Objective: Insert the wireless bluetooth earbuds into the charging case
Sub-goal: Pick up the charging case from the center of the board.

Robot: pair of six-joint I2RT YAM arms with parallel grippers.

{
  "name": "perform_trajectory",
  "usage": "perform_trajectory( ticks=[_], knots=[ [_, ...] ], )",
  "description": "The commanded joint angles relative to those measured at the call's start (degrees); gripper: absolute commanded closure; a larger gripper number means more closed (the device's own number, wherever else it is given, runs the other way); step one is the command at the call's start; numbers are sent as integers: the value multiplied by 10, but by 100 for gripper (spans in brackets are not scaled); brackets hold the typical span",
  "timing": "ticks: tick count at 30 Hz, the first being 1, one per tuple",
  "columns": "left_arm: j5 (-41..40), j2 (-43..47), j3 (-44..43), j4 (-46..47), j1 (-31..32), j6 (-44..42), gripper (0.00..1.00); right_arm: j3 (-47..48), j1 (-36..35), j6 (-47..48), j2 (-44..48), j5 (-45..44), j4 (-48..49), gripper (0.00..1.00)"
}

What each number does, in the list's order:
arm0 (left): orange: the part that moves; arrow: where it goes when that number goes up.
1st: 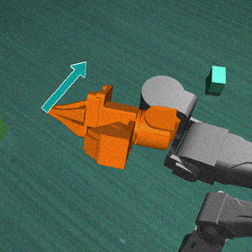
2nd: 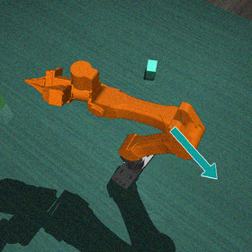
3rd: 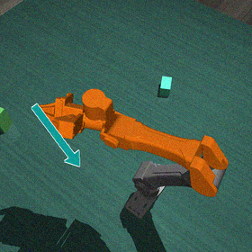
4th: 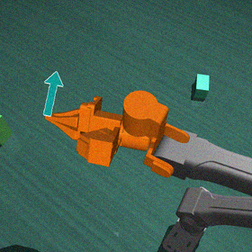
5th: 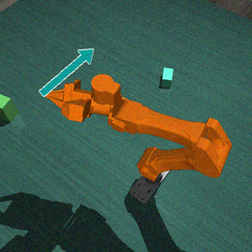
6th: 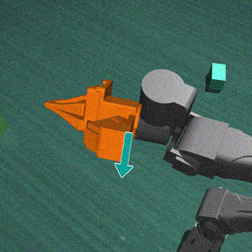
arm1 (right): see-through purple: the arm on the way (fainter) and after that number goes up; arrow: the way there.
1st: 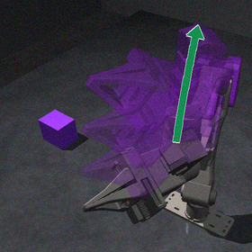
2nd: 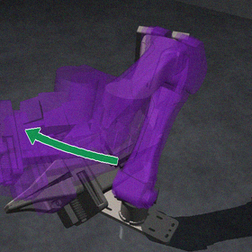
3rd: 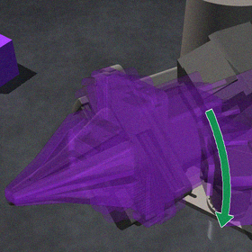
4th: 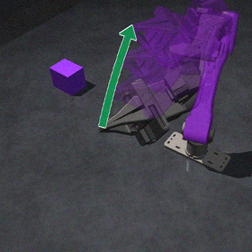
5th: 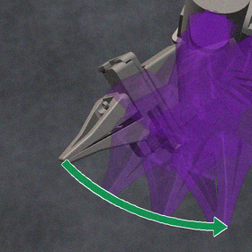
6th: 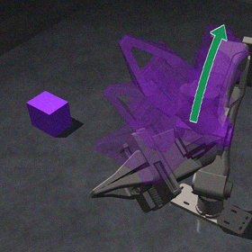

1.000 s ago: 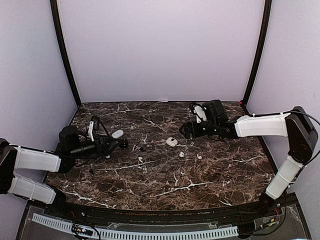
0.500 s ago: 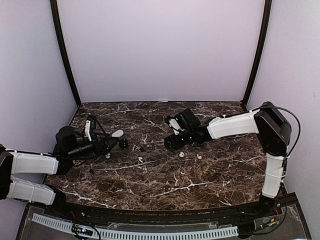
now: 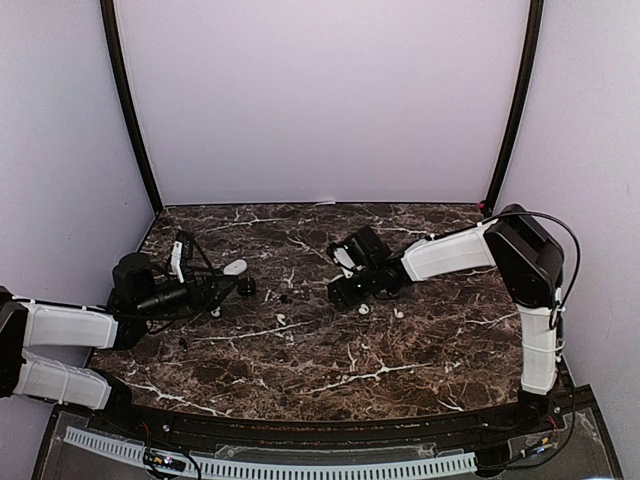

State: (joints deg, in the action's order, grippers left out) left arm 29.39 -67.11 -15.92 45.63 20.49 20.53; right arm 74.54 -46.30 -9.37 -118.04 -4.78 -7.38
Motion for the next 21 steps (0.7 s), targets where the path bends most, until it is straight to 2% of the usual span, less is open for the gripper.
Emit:
perform_trajectory(
  ticks=[1,11,21],
  knots=[
    [6,-3,1,17,2,-7,7,15,-1,-2,-10,9,3,25],
    [6,-7,-1,17,2,-8,7,38,0,-6,-23,-25,-7,31],
    [-5,6,3,12,3,-11,7,54,-1,-19,-35,-40,-19,45]
  ],
)
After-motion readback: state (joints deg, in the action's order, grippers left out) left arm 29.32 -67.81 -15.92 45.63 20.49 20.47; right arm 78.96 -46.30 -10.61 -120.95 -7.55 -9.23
